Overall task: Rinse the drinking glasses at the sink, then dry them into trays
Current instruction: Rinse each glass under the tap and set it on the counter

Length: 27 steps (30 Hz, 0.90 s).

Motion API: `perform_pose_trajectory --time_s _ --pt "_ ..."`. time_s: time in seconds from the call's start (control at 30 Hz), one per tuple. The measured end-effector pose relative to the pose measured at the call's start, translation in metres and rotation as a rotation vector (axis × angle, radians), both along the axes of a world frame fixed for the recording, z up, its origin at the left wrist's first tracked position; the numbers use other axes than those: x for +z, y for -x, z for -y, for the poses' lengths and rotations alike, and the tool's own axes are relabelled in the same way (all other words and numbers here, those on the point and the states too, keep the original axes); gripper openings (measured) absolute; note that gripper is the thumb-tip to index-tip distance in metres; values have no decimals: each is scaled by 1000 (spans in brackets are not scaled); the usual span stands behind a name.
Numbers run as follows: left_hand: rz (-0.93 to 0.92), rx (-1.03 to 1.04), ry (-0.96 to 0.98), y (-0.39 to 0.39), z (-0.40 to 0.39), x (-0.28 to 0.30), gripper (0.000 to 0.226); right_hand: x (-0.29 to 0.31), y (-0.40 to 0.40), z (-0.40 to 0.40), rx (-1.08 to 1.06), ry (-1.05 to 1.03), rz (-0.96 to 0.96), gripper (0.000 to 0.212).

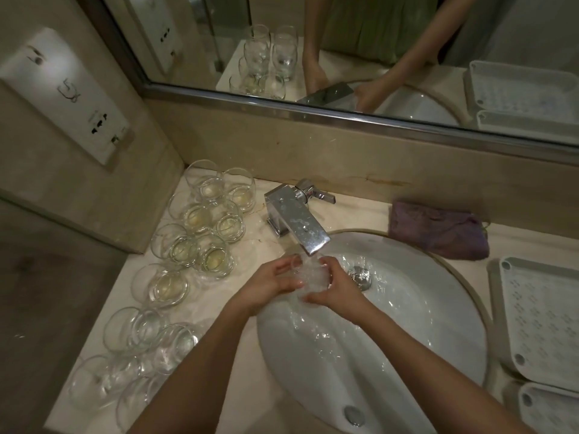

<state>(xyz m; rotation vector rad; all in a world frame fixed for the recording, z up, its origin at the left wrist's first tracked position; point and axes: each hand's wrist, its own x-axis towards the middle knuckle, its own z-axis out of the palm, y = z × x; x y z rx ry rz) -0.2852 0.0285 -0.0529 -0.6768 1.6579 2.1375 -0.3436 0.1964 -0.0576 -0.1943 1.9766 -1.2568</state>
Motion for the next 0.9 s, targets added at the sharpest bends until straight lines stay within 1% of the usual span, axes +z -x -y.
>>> perform_pose_trajectory --time_s 0.07,0.1,0.13,0.2,0.3,0.33,0.4,0.47,0.53,0.6,0.63,0.7,0.77,0.8,0.9 --pt "57 51 -75 -4 2 -4 26 8 9 2 51 -35 19 71" --pt "76 42 -67 -4 0 -5 18 10 13 1 68 -61 34 65" --pt "87 21 -34 -3 -2 -5 17 11 16 0 68 -76 57 61" --pt "81 -14 48 2 -10 -2 25 6 15 -5 20 -61 91 60" --pt "-3 -54 149 8 -18 2 49 -5 3 -13 -67 8 74 70" --pt "-28 -76 159 8 -18 1 54 -6 -1 -13 -93 42 64 72" --pt "-19 -82 131 5 -12 0 56 -9 -6 -10 -110 59 19 74" --pt "33 -38 62 0 -3 -3 52 -5 -4 -3 -63 9 -24 76" --pt "96 -4 -18 -3 4 -4 40 3 3 2 0 -39 -1 75" --pt "122 -23 -29 -2 5 -5 24 8 10 3 26 -60 60 68" --pt "116 -35 -6 -1 3 -4 22 8 11 2 14 -57 80 63" --pt "69 -55 96 4 -4 0 34 3 8 -3 -56 -11 101 63" --pt "3 -98 200 10 -10 1 50 -6 -1 -7 -125 44 75 72" --pt "-19 -125 222 11 -12 0 56 -10 -5 -7 -139 54 38 76" --pt "29 -108 152 5 -4 -3 64 -12 -9 -1 -72 14 -53 80"
